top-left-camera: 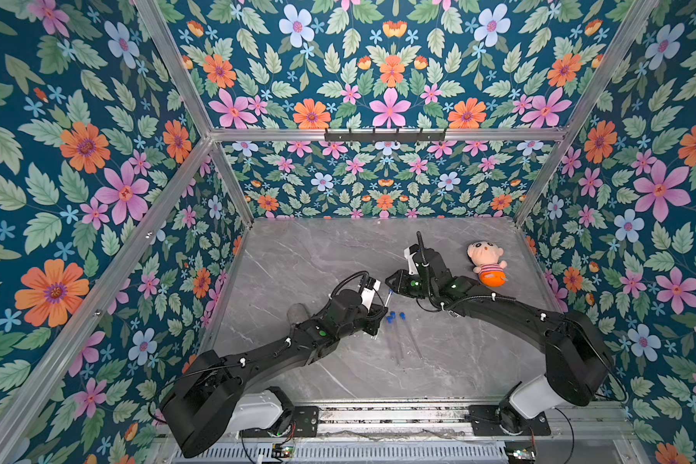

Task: Remove stoppers from test tubes
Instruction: Open the stopper on the test tube.

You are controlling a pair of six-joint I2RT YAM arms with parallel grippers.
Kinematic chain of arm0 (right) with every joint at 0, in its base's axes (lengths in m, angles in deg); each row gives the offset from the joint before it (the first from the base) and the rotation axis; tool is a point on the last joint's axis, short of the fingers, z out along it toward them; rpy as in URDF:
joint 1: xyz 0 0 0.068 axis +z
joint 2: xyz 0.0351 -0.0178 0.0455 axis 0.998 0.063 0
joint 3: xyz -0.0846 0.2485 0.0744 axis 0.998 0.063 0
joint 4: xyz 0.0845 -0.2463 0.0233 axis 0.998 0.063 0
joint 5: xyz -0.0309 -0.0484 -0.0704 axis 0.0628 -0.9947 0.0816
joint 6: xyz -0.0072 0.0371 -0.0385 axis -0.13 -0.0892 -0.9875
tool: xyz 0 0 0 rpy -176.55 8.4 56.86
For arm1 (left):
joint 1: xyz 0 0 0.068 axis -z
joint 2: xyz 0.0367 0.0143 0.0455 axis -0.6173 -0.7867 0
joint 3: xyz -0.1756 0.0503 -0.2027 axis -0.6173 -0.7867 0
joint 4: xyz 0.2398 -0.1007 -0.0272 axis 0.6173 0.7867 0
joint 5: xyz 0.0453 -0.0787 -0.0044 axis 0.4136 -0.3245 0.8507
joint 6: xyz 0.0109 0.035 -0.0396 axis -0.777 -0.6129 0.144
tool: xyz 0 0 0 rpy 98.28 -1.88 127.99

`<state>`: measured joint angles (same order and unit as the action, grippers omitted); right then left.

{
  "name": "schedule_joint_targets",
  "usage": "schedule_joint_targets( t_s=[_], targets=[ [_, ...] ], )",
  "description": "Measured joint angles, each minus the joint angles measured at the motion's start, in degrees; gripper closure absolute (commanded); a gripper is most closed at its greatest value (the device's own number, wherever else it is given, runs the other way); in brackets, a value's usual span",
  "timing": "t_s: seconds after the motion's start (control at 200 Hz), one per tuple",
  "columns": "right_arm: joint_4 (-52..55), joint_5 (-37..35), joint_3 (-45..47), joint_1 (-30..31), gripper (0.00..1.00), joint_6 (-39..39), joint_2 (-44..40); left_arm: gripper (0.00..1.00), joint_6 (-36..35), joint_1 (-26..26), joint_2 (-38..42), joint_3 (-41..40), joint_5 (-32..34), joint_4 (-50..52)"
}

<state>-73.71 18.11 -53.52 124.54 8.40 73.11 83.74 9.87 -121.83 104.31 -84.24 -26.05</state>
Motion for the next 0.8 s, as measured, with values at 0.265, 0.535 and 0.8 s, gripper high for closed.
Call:
schedule_joint_targets(
  t_s=[0.265, 0.535, 0.8],
  targets=[
    [-0.5, 0.9, -0.1, 0.3, 0.76, 0.3, 0.6, 0.93, 0.0, 0.0, 0.0, 0.0, 0.0, 0.7],
    [-0.9, 1.7, -0.1, 0.7, 0.75, 0.8, 0.9, 0.93, 0.0, 0.0, 0.0, 0.0, 0.2, 0.1],
    [-1.4, 1.7, 0.0, 0.8, 0.81, 1.2, 0.9, 0.93, 0.0, 0.0, 0.2, 0.0, 0.4, 0.1]
  ],
)
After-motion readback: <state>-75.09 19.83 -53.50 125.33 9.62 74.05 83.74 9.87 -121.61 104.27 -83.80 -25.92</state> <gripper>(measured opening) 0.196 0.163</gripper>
